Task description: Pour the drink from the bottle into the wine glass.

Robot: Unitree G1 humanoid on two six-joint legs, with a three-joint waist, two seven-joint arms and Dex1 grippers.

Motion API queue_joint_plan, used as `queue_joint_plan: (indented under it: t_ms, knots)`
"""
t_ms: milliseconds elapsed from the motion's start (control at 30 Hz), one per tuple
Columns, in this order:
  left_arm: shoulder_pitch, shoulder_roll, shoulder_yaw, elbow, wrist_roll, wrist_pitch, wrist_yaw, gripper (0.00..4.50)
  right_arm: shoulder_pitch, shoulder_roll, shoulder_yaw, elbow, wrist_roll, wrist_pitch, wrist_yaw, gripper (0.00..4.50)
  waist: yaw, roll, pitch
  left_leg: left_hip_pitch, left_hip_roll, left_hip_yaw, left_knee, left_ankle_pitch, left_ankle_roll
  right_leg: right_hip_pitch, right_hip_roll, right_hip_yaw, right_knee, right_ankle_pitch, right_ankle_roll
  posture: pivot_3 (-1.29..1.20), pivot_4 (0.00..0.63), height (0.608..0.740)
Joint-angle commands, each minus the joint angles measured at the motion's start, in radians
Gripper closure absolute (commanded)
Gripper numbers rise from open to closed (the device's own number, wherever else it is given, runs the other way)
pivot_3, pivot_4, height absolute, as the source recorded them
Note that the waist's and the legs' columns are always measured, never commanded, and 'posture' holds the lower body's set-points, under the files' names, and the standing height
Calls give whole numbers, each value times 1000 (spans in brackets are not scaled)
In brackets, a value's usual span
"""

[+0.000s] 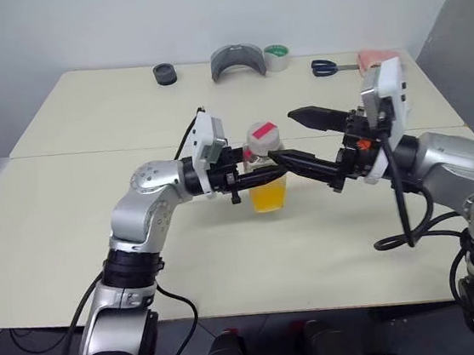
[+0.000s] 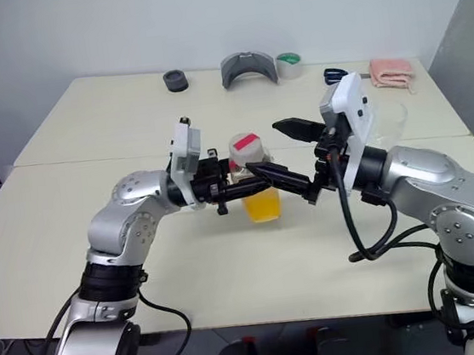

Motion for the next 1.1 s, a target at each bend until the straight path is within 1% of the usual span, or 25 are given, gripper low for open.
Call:
queue_joint_plan:
  t_ms: [33, 167, 333, 433, 600, 633, 767, 833, 900, 1000, 1100]
  knots:
    - [-45, -21, 6, 6, 10, -38, 5, 2730, -55, 21, 25, -15, -32, -21, -45, 49, -1, 0, 0, 0, 0, 0, 0, 0, 0, 0, 0, 0, 0, 0, 0, 0, 150, 740]
    - [-49, -32, 6, 11, 19, -44, 0, 2730, -90, 58, 60, 8, -72, -31, -72, 49, 1, 0, 0, 0, 0, -1, 0, 0, 0, 0, 0, 0, 0, 0, 0, 0, 150, 740]
    - [-43, -34, 6, -1, 24, -43, 10, 2730, -100, 95, 62, 21, -64, -26, -77, 49, 1, 0, 0, 0, 0, -1, 0, 0, 0, 0, 0, 0, 0, 0, 0, 0, 150, 740]
    - [-39, -32, 7, -9, 23, -39, 14, 2730, -95, 102, 60, 25, -60, -24, -68, 650, 1, 0, 0, 0, 0, -2, 0, 0, 0, 0, 0, 0, 0, 0, 0, 0, 150, 740]
    - [-37, -26, 9, -17, 20, -33, 19, 2730, -87, 104, 60, 28, -51, -22, -52, 2442, 1, 0, 0, 0, 0, -2, 0, 0, 0, 0, 0, 0, 0, 0, 0, 0, 150, 740]
    - [-37, -26, 9, -19, 19, -31, 20, 2730, -87, 104, 60, 30, -52, -23, -49, 2680, 1, 0, 0, 0, 0, -2, 0, 0, 0, 0, 0, 0, 0, 0, 0, 0, 150, 740]
    - [-31, -26, 8, -41, 10, -15, 26, 2730, -91, 95, 65, 40, -66, -35, -32, 2674, 1, 0, 0, 0, 0, -2, 0, 0, 0, 0, 0, 0, 0, 0, 0, 0, 150, 740]
    - [-18, -23, 5, -73, -4, 7, 24, 2730, -103, 70, 63, 64, -63, -47, 24, 2674, 1, 0, 0, 0, 0, -2, 0, 0, 0, 0, 0, 0, 0, 0, 0, 0, 150, 740]
    - [6, -12, 0, -132, -33, 46, 11, 2730, -133, 21, 60, 116, -52, -73, 151, 2674, 0, 0, 0, 0, 0, -2, 0, 0, 0, 0, 0, 0, 0, 0, 0, 0, 150, 740]
    - [48, 19, -2, -242, -95, 110, -24, 2730, -207, -37, 77, 229, -33, -116, 395, 2674, -2, 0, 0, 0, 0, -2, 0, 0, 0, 0, 0, 0, 0, 0, 0, 0, 150, 740]
    - [73, 58, 7, -357, -174, 172, -43, 2730, -303, -65, 152, 375, -44, -133, 641, 2674, -5, 2, 1, 1, 1, -2, 0, 0, 0, 0, 0, 0, 0, 0, 0, 0, 150, 740]
